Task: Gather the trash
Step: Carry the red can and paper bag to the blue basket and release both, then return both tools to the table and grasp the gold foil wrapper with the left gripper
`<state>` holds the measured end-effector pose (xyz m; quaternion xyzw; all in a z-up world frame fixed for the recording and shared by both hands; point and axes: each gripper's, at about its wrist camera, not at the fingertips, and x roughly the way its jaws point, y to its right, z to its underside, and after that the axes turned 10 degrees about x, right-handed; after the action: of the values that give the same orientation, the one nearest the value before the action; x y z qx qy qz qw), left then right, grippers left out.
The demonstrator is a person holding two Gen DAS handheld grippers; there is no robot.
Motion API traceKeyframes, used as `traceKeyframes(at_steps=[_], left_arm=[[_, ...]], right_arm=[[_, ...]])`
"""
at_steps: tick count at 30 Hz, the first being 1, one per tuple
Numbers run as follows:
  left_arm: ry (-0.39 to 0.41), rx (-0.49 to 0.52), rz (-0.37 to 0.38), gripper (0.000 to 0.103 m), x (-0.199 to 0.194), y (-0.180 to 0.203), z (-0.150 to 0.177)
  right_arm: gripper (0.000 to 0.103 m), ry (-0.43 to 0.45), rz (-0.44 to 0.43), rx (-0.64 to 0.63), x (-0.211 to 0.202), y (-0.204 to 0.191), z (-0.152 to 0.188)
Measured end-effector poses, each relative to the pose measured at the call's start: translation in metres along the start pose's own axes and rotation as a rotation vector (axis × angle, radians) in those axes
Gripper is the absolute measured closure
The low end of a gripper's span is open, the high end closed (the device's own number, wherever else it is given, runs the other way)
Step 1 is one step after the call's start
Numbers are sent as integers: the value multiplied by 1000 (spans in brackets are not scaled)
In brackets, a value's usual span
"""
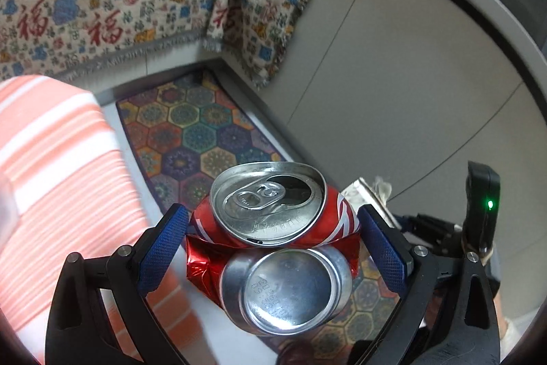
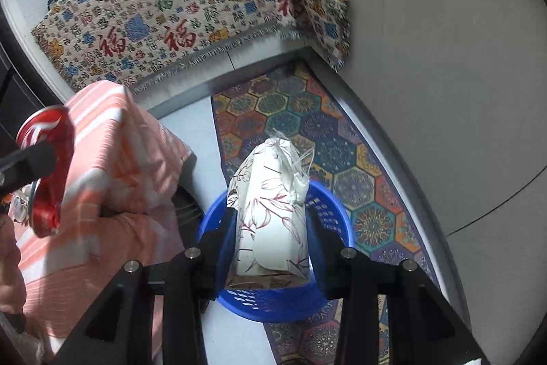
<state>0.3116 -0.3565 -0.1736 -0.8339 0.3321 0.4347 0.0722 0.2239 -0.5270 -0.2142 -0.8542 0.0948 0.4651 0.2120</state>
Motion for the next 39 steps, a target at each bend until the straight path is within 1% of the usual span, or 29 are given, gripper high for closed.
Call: traceKeyframes(at_steps=[4,9,12,13,14,15,19,22,25,28,29,31,34,39], left_arm=[[-27,-11,7,5,22,4,-2],[-44,-23,21,4,47,6,-4],[-66,-37,41,3,59,7,-5],[-78,-41,46,3,64,7,-6],[-84,-43,48,3,67,8,-6],[-88,-43,47,3,71,8,-6],[-82,-51,47,3,67,6,-5],[-54,-48,40,3,52,3,-3],[-24,-54,34,3,29,-1,1],[8,-59,25,3,-2,-5,10],[19,-58,19,3,-15,-7,14],[37,-55,-4,3,-43,-14,29],[41,-51,-54,3,-75,-25,52],[-15,-73,-178,3,-120,-62,114]], right_arm=[[63,-28,-2,25,18,18,4],[62,-49,13,23,30,33,9],[56,-62,9,10,39,37,12],[46,-62,8,6,42,36,11],[41,-61,-1,-4,45,36,12],[40,-61,-1,-7,46,37,12],[40,-52,3,-10,45,38,11],[40,-28,18,-18,40,38,10],[40,17,36,-33,29,34,7],[40,72,44,-45,15,25,3],[40,104,49,-59,7,19,2],[40,143,48,-80,-4,8,1],[40,206,27,-126,-24,-19,4],[39,288,-6,-241,-52,-73,18]])
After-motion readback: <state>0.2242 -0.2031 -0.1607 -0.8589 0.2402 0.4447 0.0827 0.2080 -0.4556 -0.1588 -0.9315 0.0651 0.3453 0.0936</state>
